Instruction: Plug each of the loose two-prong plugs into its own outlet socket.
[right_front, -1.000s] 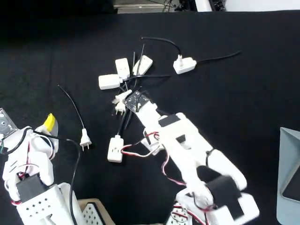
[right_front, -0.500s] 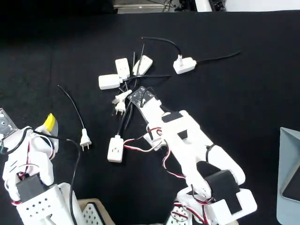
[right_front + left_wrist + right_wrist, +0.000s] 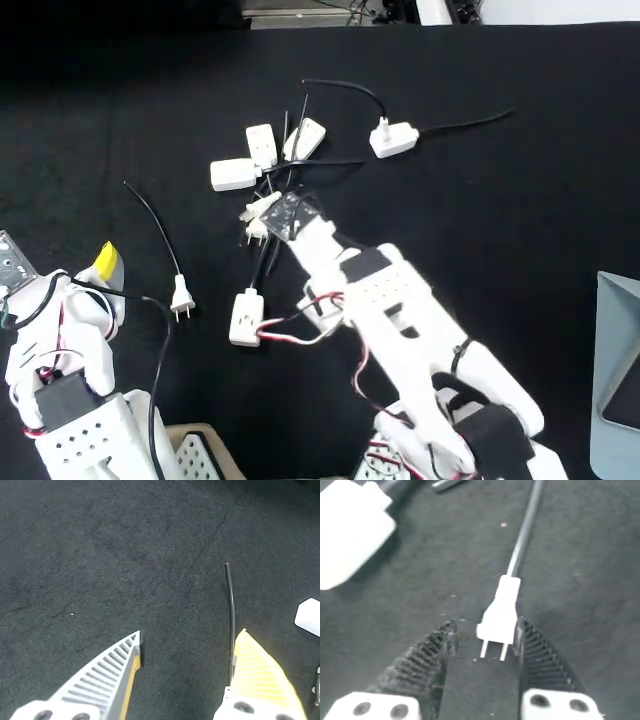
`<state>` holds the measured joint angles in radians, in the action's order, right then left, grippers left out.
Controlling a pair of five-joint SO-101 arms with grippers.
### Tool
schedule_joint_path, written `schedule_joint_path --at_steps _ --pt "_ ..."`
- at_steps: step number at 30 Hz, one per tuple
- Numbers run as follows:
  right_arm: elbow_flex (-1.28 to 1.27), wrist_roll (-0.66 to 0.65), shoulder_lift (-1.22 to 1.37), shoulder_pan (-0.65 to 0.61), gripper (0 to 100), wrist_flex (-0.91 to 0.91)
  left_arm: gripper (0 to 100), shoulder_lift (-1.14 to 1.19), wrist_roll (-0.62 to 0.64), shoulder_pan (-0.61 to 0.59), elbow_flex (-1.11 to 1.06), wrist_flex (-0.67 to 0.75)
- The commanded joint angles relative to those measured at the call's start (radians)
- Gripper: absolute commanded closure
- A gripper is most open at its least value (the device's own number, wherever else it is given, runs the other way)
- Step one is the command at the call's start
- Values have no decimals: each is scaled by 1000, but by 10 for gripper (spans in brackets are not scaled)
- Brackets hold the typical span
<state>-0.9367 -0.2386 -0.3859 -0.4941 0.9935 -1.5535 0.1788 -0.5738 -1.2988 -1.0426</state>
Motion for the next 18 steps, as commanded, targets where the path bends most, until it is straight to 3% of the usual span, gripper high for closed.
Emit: schedule_joint_path --at_steps 1,7,18 --pt "28 29 -35 -38 819 8 704 -8 -8 1 8 23" --pt "-61 23 -35 -12 899 -69 704 -8 -8 1 8 20" --pt "-116 20 -35 52 900 -137 704 -8 -8 1 8 18"
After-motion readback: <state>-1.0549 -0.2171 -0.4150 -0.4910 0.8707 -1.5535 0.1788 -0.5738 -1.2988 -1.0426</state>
